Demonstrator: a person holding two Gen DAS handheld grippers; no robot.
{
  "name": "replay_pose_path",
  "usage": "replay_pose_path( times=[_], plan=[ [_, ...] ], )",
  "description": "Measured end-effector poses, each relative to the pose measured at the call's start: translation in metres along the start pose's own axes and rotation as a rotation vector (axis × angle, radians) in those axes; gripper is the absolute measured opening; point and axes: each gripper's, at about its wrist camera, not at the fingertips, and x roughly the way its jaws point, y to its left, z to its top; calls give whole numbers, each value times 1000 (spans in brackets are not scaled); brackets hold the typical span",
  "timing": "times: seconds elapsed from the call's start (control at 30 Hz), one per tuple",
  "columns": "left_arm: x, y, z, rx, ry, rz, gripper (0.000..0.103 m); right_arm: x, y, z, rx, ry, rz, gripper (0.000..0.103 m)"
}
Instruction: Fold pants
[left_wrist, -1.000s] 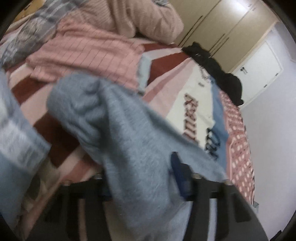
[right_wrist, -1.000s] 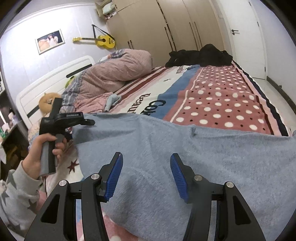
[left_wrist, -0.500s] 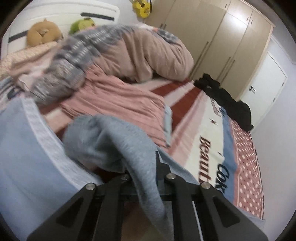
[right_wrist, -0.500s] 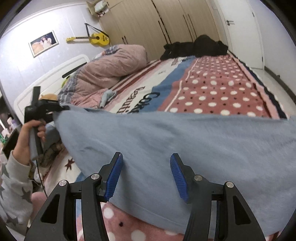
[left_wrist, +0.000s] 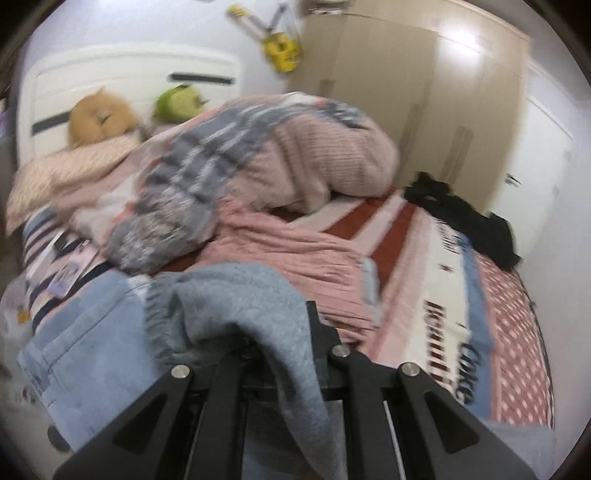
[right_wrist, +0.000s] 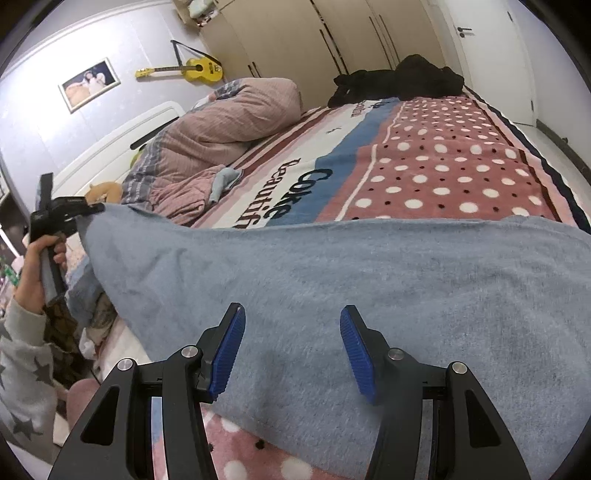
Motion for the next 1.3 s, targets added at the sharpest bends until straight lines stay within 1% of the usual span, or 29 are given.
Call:
replay_pose_path(
  times=[0.1, 0.13, 0.17, 0.23, 0.27, 0.33, 0.43, 0.53, 0.57, 0.63, 0.67, 0.7, 0.73, 0.77, 0.83, 0.9, 1.0, 1.03, 1.1, 1.17, 1.2, 1.23, 1.3],
  plan=[
    [-21, -40, -8, 106, -24, -94, 7, 0, -2, 0, 7, 0, -9, 49],
    [-28, -54, -12, 147, -27, -134, 7, -1, -3, -1, 12, -1, -8, 49],
    [-37, -75, -21, 204, -24, -193, 7, -1, -4, 0, 17, -3, -8, 49],
    [-47, -103, -34, 279, -3, -277, 7, -3, -6, 0, 23, -7, -10, 49],
    [-51, -121, -46, 329, 14, -326, 7, -4, -6, 0, 25, -9, -12, 49],
    [-55, -150, -68, 405, 50, -396, 7, -5, -8, 0, 30, -13, -13, 49],
    [-51, -189, -114, 509, 155, -513, 7, -7, -11, 0, 37, -16, -13, 49],
    [-47, -215, -155, 611, 228, -568, 7, -9, -11, -1, 41, -18, -13, 49],
    [-47, -222, -165, 644, 240, -575, 7, -9, -12, -1, 42, -18, -13, 49],
    [-50, -232, -183, 716, 242, -574, 16, -10, -12, -2, 44, -16, -11, 50],
    [-52, -234, -190, 739, 247, -590, 33, -10, -13, -2, 47, -14, -4, 50],
    [-57, -234, -193, 741, 251, -616, 57, -10, -14, -2, 51, -13, 2, 51],
    [-61, -231, -193, 734, 263, -661, 67, -9, -14, -2, 55, -12, 4, 52],
    [-64, -228, -192, 726, 270, -691, 77, -10, -15, -2, 58, -11, 5, 53],
    [-72, -225, -192, 710, 281, -728, 77, -10, -16, -2, 61, -12, 5, 53],
    [-77, -213, -188, 681, 297, -765, 77, -10, -16, -2, 66, -16, 10, 55],
    [-84, -186, -176, 614, 293, -827, 77, -12, -14, -1, 69, -31, 40, 59],
    [-87, -174, -172, 589, 286, -831, 77, -13, -12, 0, 65, -35, 52, 61],
    [-88, -159, -167, 563, 283, -822, 77, -13, -6, 0, 51, -39, 68, 62],
    [-91, -142, -163, 541, 277, -831, 77, -12, 3, 1, 23, -39, 79, 62],
    [-91, -134, -161, 530, 263, -838, 79, -11, 8, 1, 11, -36, 86, 62],
    [-90, -129, -160, 519, 250, -837, 81, -11, 13, 1, 1, -34, 93, 62],
    [-83, -128, -160, 510, 257, -833, 82, -10, 21, 2, -17, -34, 105, 62]
  ],
)
